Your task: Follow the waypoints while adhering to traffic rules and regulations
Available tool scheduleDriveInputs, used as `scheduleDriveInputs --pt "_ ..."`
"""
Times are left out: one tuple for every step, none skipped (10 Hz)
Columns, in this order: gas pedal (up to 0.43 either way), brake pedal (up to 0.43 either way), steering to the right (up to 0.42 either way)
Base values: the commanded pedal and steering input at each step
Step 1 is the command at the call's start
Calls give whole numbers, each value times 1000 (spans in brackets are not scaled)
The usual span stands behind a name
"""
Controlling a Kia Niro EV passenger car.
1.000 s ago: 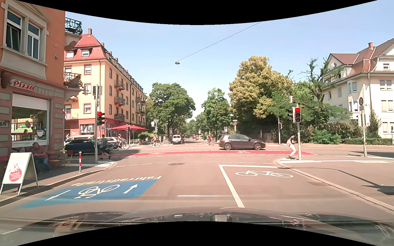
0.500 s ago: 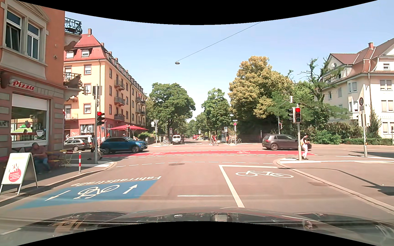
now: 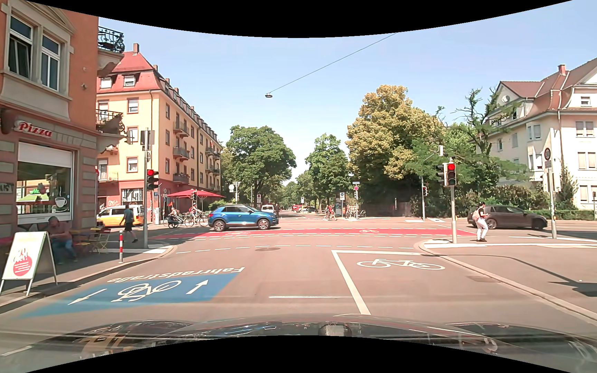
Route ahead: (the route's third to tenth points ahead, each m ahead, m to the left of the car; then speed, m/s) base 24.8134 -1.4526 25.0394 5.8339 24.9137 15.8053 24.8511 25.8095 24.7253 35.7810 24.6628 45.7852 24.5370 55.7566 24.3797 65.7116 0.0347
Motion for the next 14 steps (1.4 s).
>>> scheduleDriveInputs --pt "0 207 1" --pt "0 213 1" --pt "0 213 1" --pt "0 220 1" --pt "0 213 1" --pt "0 220 1" --pt "0 220 1" --pt "0 220 1" --pt "0 220 1" --pt "0 220 1" --pt "0 226 1" --pt "0 226 1" --pt "0 226 1" --pt "0 226 1"
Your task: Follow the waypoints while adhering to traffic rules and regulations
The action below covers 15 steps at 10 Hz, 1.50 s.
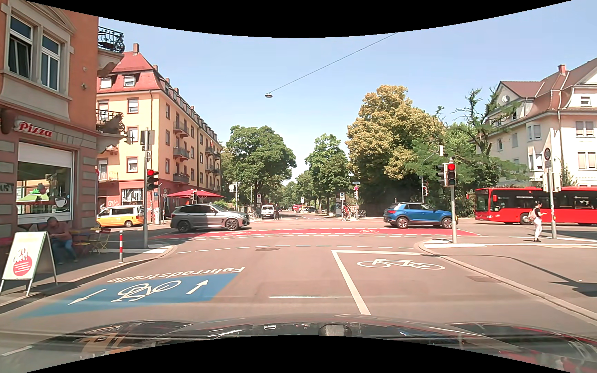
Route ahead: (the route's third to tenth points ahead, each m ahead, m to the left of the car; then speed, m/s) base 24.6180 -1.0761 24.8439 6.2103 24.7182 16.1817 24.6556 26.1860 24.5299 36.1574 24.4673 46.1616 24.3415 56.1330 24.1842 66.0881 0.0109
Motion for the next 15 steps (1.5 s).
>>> scheduleDriveInputs --pt "0 226 1" --pt "0 226 1" --pt "0 226 1" --pt "0 226 1" --pt "0 226 1" --pt "0 226 1" --pt "0 226 1" --pt "0 226 1" --pt "0 226 1" --pt "0 226 1" --pt "0 226 1" --pt "0 226 1" --pt "0 226 1" --pt "0 226 1" --pt "0 226 1"
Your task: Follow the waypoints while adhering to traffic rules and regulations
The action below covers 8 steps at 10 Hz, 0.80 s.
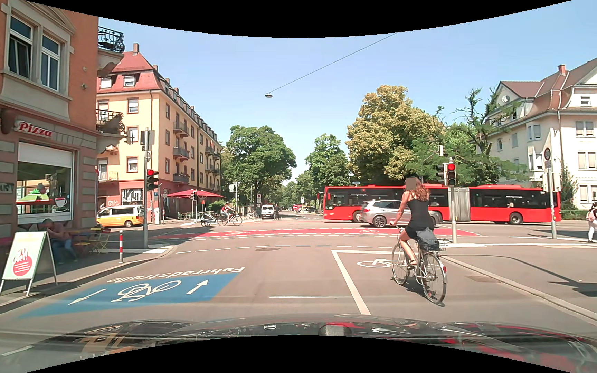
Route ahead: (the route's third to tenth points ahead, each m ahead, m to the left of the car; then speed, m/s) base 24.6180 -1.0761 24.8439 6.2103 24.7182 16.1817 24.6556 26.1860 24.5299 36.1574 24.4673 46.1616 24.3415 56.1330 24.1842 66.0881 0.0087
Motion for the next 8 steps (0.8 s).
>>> scheduleDriveInputs --pt "0 226 1" --pt "0 226 1" --pt "0 226 1" --pt "0 226 1" --pt "0 226 1" --pt "0 226 1" --pt "0 226 1" --pt "0 226 1"
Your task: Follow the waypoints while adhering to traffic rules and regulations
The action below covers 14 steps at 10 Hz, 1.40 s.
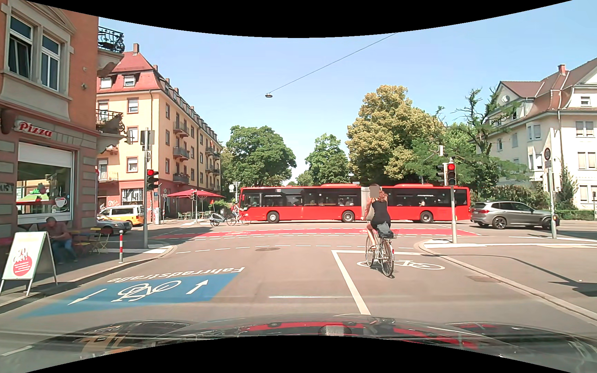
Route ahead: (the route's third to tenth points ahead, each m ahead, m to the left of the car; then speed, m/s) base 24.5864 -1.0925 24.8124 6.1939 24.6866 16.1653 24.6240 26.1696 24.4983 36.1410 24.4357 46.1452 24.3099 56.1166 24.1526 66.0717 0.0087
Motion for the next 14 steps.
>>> scheduleDriveInputs --pt "0 226 1" --pt "0 226 1" --pt "0 226 1" --pt "0 226 1" --pt "0 226 2" --pt "0 226 3" --pt "0 226 4" --pt "0 226 6" --pt "0 226 8" --pt "0 226 8" --pt "0 226 5" --pt "0 226 4" --pt "0 226 4" --pt "0 226 4"
